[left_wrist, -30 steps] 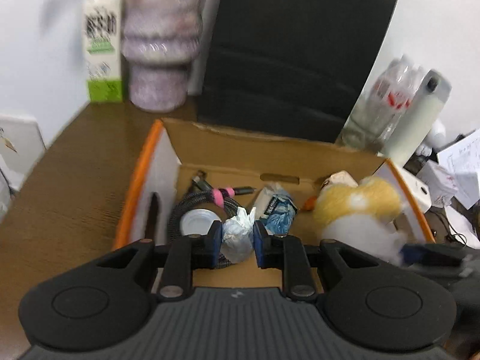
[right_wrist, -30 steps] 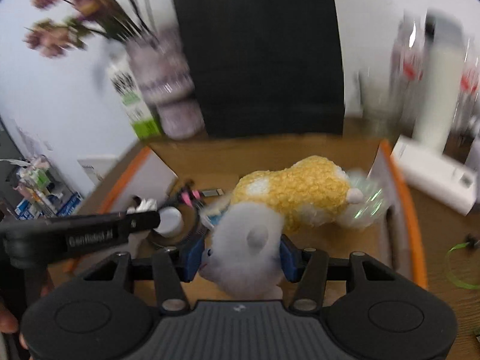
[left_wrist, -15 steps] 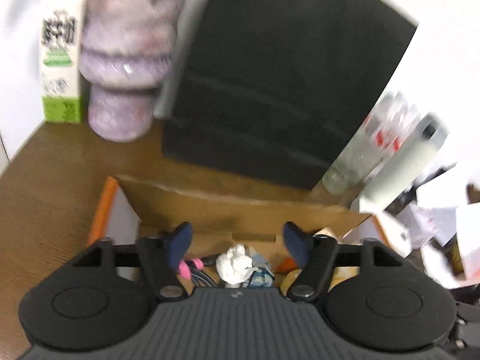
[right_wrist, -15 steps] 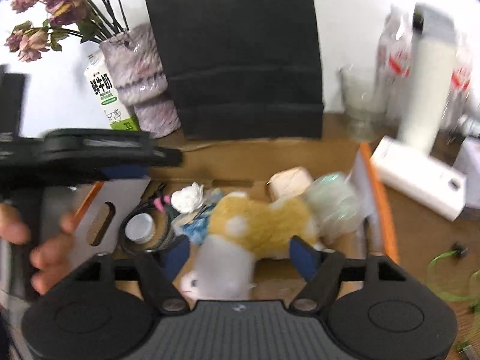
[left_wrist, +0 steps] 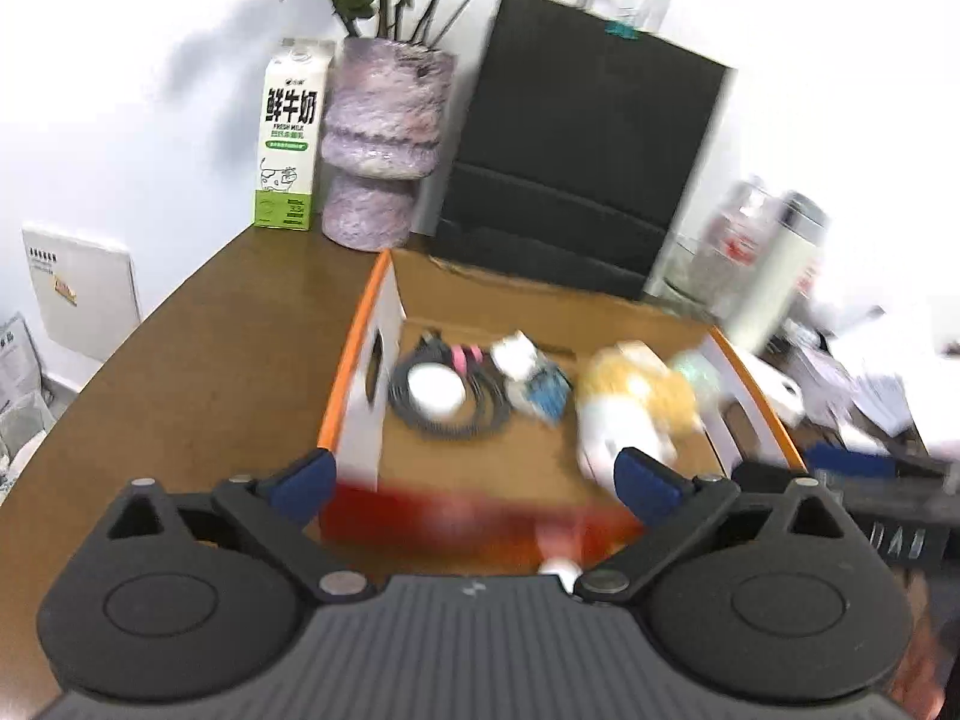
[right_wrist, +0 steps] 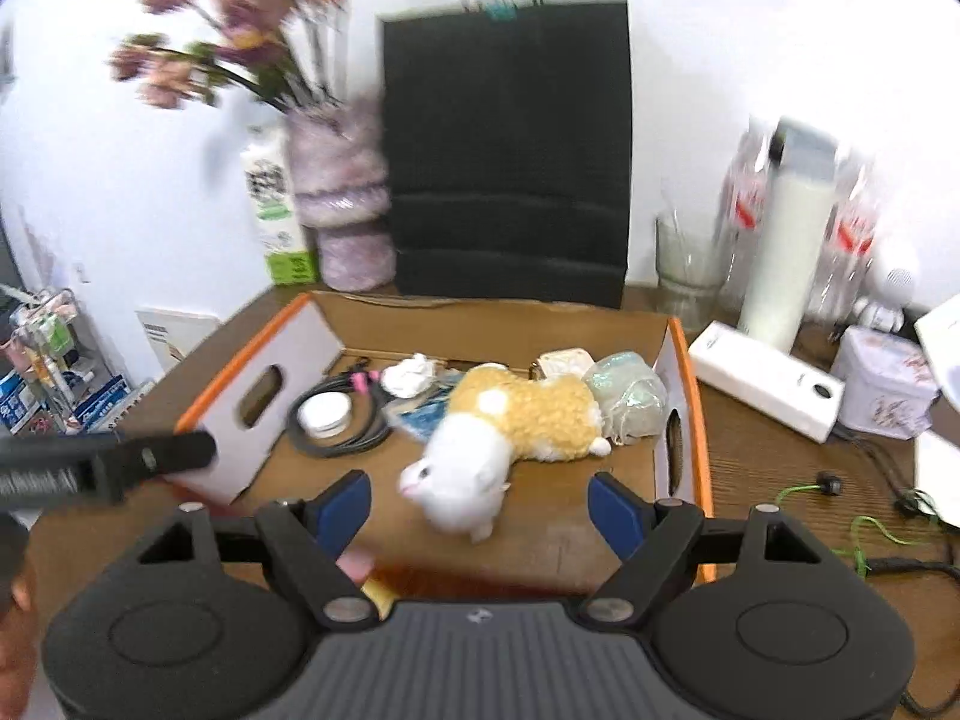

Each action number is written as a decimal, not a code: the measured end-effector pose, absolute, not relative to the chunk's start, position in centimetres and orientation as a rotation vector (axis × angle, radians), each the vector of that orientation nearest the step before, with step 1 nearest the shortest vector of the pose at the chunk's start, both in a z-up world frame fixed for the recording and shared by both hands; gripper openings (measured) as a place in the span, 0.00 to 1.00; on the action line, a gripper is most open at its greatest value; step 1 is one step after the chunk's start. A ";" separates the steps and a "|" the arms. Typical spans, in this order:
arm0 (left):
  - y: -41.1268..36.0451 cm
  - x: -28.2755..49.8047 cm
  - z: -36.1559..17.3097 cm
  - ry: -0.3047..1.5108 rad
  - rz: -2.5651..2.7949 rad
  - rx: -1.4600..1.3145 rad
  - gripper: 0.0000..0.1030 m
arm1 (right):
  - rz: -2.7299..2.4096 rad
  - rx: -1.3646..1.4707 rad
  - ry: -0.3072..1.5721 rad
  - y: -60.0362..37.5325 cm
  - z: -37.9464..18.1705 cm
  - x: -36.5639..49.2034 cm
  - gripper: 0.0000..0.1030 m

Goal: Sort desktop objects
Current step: 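Move both tools back over the table items, then grasp the red rose with the left tool while the right reaches the white round puck, then grasp the white round puck with the right tool while the left holds the rose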

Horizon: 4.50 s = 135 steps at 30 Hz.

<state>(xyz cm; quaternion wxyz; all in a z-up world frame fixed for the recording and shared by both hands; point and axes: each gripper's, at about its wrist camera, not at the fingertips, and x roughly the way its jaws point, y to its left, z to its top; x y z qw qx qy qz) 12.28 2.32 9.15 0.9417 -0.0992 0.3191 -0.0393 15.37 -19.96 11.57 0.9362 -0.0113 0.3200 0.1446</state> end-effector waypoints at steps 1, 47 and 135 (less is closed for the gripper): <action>2.1 10.3 9.0 0.634 -0.089 -0.199 1.00 | 0.294 -0.022 0.623 -20.1 11.8 13.6 0.79; 1.1 -5.9 0.5 0.546 -0.109 -0.097 1.00 | 0.188 0.152 0.392 -24.4 2.6 -7.8 0.87; 9.5 -2.2 1.8 0.724 -0.514 -0.662 0.24 | 0.595 -0.285 0.567 -8.4 2.2 -5.6 0.43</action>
